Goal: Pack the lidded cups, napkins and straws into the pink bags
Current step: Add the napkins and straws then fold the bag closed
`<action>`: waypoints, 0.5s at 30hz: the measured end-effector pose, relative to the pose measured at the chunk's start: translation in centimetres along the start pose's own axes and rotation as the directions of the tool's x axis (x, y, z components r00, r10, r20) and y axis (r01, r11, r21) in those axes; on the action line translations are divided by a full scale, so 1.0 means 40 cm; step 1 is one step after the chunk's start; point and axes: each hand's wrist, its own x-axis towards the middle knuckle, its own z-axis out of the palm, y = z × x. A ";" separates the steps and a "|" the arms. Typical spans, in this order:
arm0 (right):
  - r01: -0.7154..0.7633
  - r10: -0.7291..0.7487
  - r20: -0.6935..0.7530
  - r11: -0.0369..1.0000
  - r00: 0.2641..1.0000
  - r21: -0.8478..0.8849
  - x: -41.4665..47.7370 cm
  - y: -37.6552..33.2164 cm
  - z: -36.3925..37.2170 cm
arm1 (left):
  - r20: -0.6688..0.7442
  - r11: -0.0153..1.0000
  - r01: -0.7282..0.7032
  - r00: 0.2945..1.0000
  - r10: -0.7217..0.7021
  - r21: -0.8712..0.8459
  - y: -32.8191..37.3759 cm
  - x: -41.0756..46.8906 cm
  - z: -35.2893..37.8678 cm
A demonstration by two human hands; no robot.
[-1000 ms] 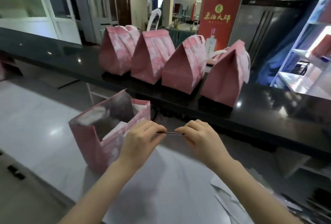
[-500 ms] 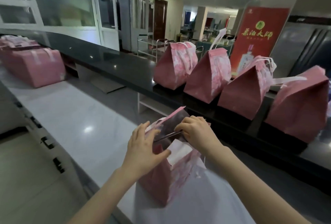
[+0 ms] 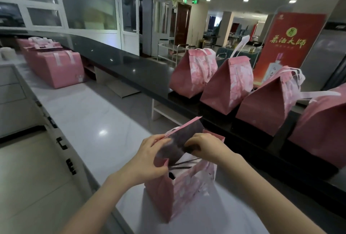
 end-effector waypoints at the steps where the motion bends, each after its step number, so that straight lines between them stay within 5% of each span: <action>1: 0.017 -0.015 -0.051 0.999 0.999 0.030 -0.008 0.012 -0.001 | -0.007 1.000 0.001 1.000 -0.001 -0.012 0.003 0.007 -0.001; 5: 0.057 -0.033 -0.227 0.993 0.973 0.100 -0.053 0.064 -0.012 | 0.011 0.995 0.031 1.000 -0.030 -0.099 0.008 0.029 -0.012; 15: 0.030 -0.028 -0.043 0.999 0.999 0.045 -0.075 0.137 -0.021 | 0.096 0.980 0.114 0.990 -0.099 -0.165 -0.034 0.087 -0.035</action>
